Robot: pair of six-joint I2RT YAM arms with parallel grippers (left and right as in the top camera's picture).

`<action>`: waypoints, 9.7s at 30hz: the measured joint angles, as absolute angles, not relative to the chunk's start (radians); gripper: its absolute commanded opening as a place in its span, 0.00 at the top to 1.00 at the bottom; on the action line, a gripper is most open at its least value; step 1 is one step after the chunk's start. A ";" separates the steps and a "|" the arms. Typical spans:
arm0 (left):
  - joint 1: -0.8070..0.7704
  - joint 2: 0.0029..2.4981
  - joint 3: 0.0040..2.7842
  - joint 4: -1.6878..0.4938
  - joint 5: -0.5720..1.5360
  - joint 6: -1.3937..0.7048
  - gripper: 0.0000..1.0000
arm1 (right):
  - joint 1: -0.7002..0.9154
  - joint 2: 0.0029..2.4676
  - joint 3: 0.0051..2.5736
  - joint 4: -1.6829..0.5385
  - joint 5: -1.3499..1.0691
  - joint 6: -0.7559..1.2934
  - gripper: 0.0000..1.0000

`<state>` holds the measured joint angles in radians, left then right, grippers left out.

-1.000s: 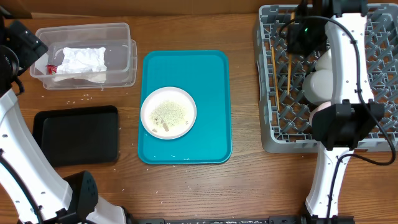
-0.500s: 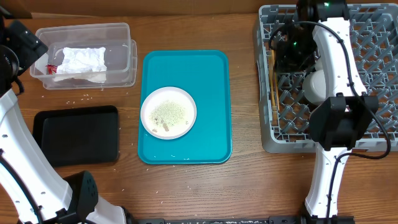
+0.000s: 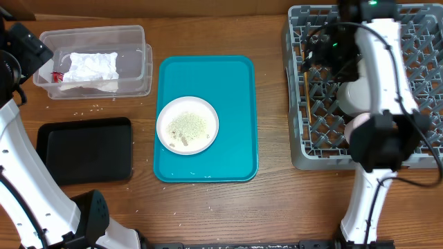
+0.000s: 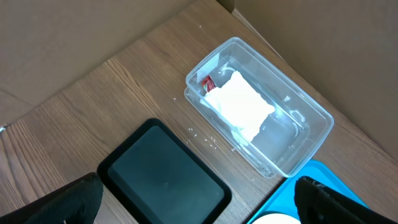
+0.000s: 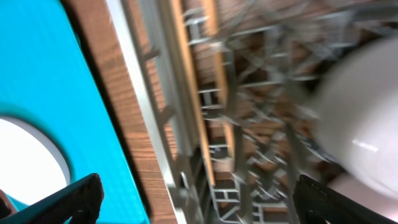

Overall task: Sort waste into correct bins and load items into the dishwasher
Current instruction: 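Retract the right gripper down to the right side, then reach the left gripper to the white rice plate and grasp its rim, then lift the plate left over the black tray and tip the rice out, then carry the emptied plate back and set it on the teal tray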

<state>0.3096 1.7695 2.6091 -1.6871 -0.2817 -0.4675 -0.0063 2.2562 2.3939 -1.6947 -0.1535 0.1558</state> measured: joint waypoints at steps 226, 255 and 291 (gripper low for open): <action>0.866 2.238 1.930 -1.687 1.216 -0.203 0.96 | -0.612 1.976 2.403 -1.694 -0.169 0.348 0.00; 0.850 2.225 1.911 -1.687 1.281 0.045 0.96 | -0.612 1.976 2.403 -1.694 -0.169 0.348 0.00; -0.150 1.720 1.904 -1.454 0.397 -0.349 0.96 | -0.612 1.976 2.403 -1.694 -0.169 0.348 0.00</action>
<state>-0.1505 1.7199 1.9041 -1.4540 0.3969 -0.3492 -0.6117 1.9759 2.4027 -1.6936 -0.1692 0.3477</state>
